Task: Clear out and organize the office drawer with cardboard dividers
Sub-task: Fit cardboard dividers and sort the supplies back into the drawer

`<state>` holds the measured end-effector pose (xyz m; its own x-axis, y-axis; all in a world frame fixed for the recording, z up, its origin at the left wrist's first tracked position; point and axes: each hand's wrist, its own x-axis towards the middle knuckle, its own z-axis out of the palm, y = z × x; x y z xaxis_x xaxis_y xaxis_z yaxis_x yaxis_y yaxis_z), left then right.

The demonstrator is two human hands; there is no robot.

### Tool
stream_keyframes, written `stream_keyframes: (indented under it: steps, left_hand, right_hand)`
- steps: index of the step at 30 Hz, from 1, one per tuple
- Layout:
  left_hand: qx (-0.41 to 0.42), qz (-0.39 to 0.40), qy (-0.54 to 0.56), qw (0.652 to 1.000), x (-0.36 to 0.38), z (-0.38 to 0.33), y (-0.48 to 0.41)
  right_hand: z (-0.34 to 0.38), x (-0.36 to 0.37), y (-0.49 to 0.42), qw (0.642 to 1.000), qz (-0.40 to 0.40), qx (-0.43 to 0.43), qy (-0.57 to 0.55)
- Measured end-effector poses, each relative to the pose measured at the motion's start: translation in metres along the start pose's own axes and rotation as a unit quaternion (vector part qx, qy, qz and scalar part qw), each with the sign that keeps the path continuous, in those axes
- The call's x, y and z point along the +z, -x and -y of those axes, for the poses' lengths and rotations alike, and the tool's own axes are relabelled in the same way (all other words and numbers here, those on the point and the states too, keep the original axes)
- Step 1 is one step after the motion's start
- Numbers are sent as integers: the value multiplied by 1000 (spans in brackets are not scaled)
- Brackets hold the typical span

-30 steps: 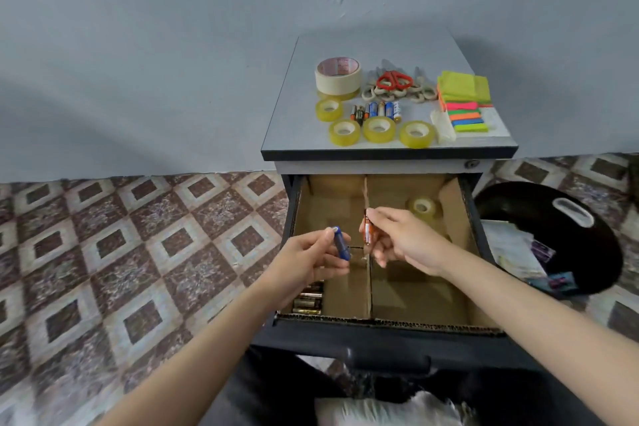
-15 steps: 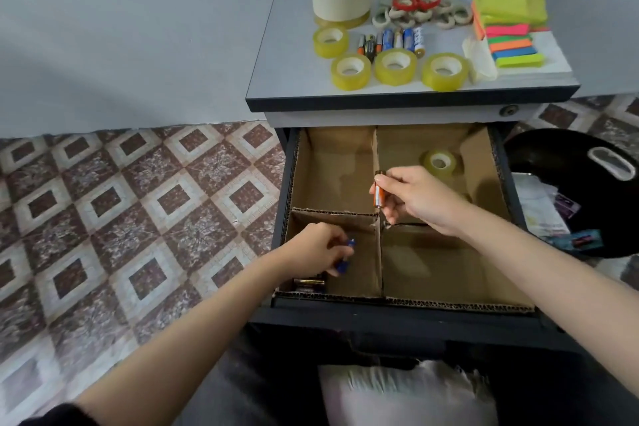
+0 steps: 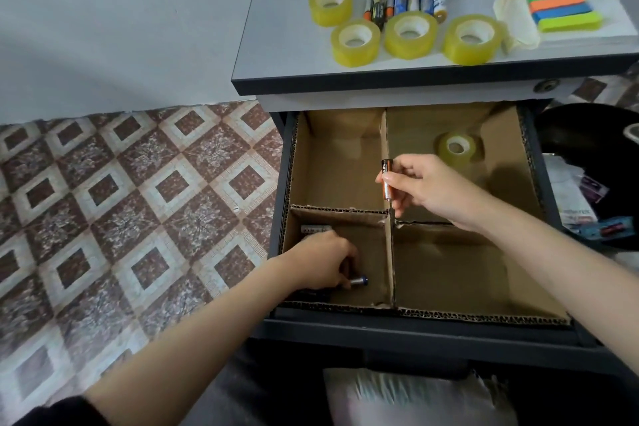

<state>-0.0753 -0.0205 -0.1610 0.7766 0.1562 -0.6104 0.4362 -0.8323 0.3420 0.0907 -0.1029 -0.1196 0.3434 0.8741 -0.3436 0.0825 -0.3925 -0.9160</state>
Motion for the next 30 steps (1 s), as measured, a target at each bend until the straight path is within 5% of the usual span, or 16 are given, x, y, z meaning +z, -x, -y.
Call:
stream_keyframes:
  steps: [23, 26, 30]
  left_hand:
    - [20, -13, -118, 993, 5, -8, 12]
    - [38, -174, -7, 984, 4, -6, 27]
    - [11, -521, 203, 829, 2, -9, 48]
  right_hand:
    - [-4, 4, 0, 1000, -22, -10, 17]
    - [-3, 6, 4, 999, -33, -14, 26]
    - [-2, 10, 7, 995, -43, -22, 89]
